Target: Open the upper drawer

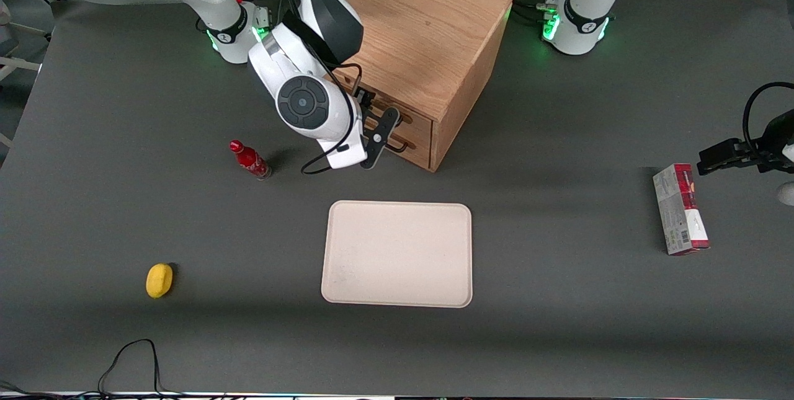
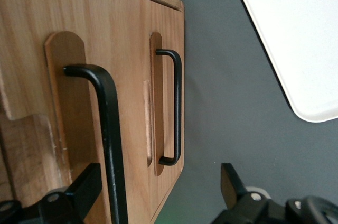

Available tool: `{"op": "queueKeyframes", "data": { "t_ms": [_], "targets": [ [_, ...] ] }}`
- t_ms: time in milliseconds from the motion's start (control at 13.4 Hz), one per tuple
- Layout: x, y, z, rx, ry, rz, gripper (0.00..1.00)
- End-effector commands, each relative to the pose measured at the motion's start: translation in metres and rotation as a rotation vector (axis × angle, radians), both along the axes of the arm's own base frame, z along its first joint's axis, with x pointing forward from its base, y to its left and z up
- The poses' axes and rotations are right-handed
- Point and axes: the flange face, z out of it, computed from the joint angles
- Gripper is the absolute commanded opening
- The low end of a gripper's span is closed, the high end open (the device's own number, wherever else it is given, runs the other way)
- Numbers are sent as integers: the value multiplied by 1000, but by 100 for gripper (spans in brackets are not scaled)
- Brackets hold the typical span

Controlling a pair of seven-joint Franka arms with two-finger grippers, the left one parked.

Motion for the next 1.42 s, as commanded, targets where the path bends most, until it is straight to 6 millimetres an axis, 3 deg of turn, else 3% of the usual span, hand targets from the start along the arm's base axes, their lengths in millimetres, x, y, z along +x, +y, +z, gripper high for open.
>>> {"op": "queueKeyframes", "data": {
  "t_ms": [0,672,1345],
  "targets": [
    [-7,3,-3,21,4,-10,100],
    [-2,-4,-20,8,-1,-13,100],
    [24,-30,-28,17,-18,-26,100]
  ]
}}
